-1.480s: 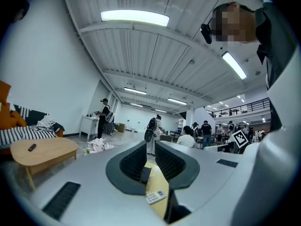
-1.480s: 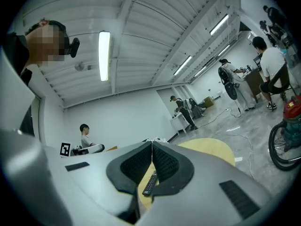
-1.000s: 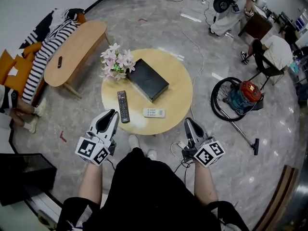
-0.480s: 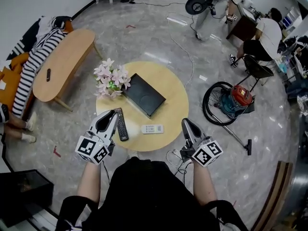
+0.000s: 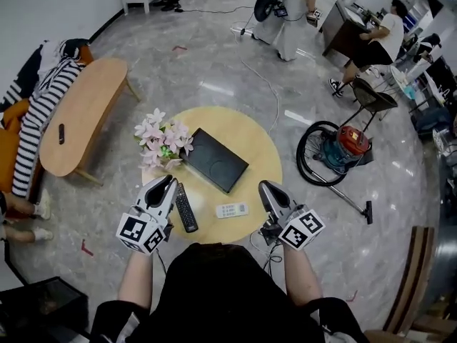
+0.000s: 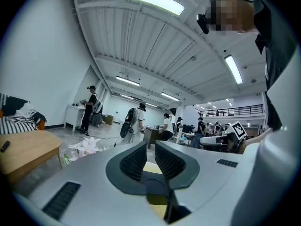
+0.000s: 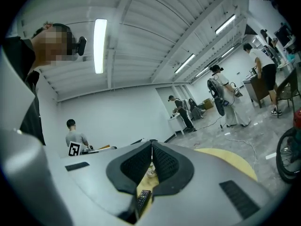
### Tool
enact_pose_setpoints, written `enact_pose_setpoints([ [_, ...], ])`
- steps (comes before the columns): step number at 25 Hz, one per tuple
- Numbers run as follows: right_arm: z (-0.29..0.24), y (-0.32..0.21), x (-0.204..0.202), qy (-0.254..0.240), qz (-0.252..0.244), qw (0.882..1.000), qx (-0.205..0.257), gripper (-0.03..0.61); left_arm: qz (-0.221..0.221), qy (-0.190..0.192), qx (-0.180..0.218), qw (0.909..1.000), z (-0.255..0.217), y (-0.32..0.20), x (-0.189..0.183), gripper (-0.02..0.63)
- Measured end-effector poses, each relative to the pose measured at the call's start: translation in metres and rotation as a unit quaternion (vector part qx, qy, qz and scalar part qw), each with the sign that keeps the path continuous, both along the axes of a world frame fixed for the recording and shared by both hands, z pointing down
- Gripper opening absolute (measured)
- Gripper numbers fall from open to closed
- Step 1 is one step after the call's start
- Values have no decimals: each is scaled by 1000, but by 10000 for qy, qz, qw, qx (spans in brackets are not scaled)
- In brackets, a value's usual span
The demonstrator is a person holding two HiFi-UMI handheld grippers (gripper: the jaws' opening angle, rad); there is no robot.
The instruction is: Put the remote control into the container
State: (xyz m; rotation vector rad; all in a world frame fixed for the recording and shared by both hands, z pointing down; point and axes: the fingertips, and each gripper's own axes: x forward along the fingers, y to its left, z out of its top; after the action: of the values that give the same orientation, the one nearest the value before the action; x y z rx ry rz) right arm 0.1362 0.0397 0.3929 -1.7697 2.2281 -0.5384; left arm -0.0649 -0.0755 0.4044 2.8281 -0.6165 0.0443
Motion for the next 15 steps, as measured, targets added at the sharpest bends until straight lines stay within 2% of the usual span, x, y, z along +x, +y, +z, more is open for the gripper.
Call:
enact_pose_setpoints([
  [7,10,-10,-10,-7,57,9999,-158,9,306,-125,-232,9992,26,-4,10,61],
  [12,17,-18,1,48,108,9996,-244,9,429,-228,-308,9983,35,-14,21,61],
  [15,25,-24,13,57,120,9995,-275,9,412,-425,-405,9974,46,-19,34,60],
])
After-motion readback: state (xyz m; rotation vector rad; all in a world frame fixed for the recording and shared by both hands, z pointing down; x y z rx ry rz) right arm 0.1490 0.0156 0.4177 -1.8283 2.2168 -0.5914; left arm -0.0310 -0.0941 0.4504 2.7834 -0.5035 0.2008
